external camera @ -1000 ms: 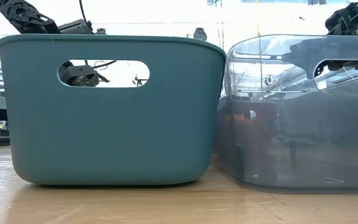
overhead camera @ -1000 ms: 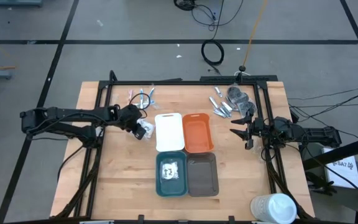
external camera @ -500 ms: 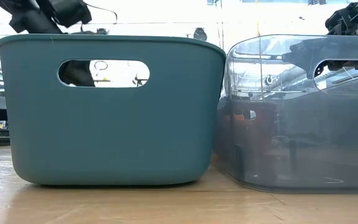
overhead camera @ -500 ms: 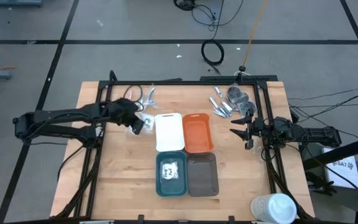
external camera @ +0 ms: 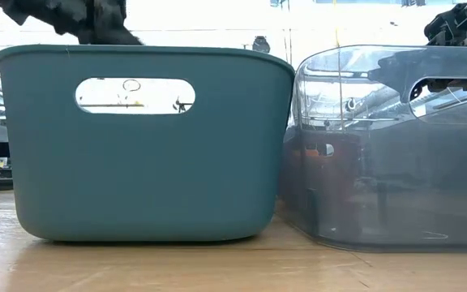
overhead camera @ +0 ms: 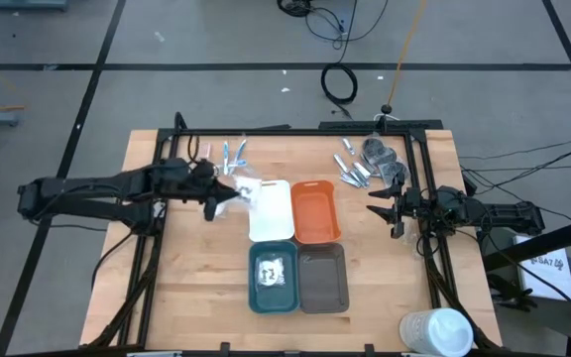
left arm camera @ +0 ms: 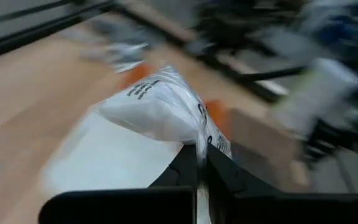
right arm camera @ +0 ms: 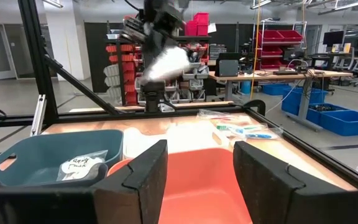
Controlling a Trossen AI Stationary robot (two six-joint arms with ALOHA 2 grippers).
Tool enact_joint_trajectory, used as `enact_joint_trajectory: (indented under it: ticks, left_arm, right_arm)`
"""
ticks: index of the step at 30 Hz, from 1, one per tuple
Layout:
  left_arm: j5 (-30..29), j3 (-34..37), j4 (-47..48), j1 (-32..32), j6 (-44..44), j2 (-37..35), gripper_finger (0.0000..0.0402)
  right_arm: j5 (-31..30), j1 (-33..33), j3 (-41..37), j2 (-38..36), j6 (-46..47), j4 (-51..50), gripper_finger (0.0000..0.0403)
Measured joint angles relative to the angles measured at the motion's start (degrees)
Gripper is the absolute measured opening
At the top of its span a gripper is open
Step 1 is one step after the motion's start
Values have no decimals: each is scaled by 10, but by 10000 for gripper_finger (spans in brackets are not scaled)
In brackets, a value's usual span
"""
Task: Pick & Place Travel size toiletries
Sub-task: Put the right vanity pack into the blue bin
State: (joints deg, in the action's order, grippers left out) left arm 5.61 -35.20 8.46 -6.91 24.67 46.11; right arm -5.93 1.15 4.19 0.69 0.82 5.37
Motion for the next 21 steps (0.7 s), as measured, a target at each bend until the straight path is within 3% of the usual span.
enact_joint_trajectory:
  ticks: [5,12,21]
  left_arm:
    - [50,0,-121,83,-51,37,9]
    - [49,-1,-260,193,-93,127,4]
    - [51,-68,-190,224,-96,282,6]
  right_arm:
    - [0,0,0,0,0,0,172]
    - [0,0,0,0,0,0,175]
    - [0,0,0,0,0,0,172]
